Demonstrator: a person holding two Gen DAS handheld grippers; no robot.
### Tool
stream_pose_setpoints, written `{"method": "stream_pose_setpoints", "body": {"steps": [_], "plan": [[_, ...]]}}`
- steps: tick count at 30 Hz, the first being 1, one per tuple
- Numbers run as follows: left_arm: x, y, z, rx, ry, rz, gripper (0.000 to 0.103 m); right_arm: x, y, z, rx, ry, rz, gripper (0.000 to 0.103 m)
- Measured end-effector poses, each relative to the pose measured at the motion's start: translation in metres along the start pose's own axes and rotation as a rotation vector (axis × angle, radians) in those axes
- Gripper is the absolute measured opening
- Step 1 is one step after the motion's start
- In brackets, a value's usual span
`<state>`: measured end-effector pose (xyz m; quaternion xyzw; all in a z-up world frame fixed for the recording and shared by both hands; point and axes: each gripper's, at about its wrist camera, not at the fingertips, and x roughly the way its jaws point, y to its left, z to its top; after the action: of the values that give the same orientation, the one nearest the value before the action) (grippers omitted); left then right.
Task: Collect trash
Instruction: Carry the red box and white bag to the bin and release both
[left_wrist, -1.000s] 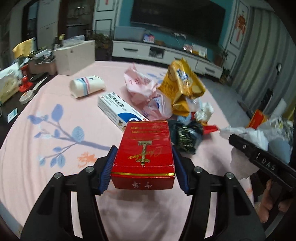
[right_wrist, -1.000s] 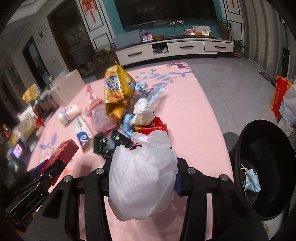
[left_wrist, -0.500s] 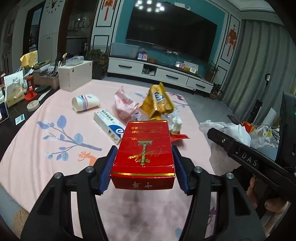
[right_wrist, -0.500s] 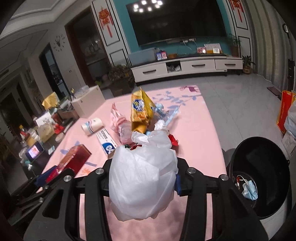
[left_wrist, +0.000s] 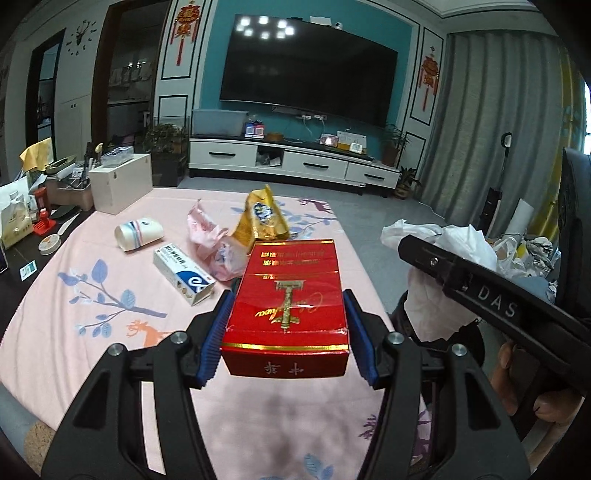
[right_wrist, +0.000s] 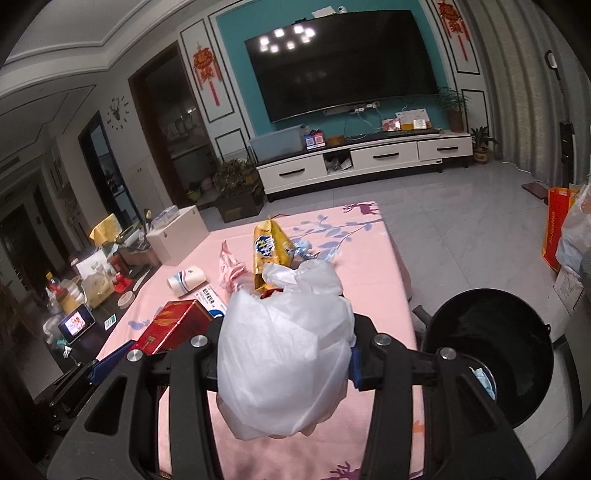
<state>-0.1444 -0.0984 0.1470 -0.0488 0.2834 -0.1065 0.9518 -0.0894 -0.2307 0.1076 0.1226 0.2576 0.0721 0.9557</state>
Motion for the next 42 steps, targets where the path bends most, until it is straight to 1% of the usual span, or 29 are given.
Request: {"method": "stream_pose_setpoints", "body": {"steps": [5, 8, 14, 16, 23, 29, 35, 40, 42], "plan": [[0.001, -0.014, 0.002, 0.032, -0.009, -0.014, 0.059, -0.012, -0.01, 0.004, 0.013, -0.032, -0.018, 0.046], [0.004, -0.019, 0.005, 0.045, -0.021, 0.007, 0.059, -0.022, -0.019, 0.006, 0.026, -0.059, -0.04, 0.046], [0.009, -0.041, 0.009, 0.081, -0.022, -0.041, 0.059, -0.044, -0.047, 0.01, 0.086, -0.122, -0.105, 0.046], [0.014, -0.049, 0.009, 0.094, -0.015, -0.06, 0.059, -0.049, -0.059, 0.01, 0.111, -0.138, -0.144, 0.046], [0.031, -0.078, 0.007, 0.123, 0.016, -0.129, 0.059, -0.056, -0.095, 0.008, 0.201, -0.159, -0.233, 0.046], [0.057, -0.1, 0.001, 0.13, 0.098, -0.211, 0.059, -0.057, -0.126, 0.0, 0.272, -0.143, -0.318, 0.046], [0.083, -0.126, -0.007, 0.142, 0.174, -0.302, 0.059, -0.052, -0.157, -0.008, 0.351, -0.109, -0.361, 0.046], [0.103, -0.146, -0.013, 0.152, 0.237, -0.363, 0.059, -0.039, -0.178, -0.012, 0.4, -0.062, -0.404, 0.046], [0.113, -0.153, -0.018, 0.159, 0.273, -0.39, 0.059, -0.034, -0.187, -0.016, 0.437, -0.04, -0.4, 0.046]]}}
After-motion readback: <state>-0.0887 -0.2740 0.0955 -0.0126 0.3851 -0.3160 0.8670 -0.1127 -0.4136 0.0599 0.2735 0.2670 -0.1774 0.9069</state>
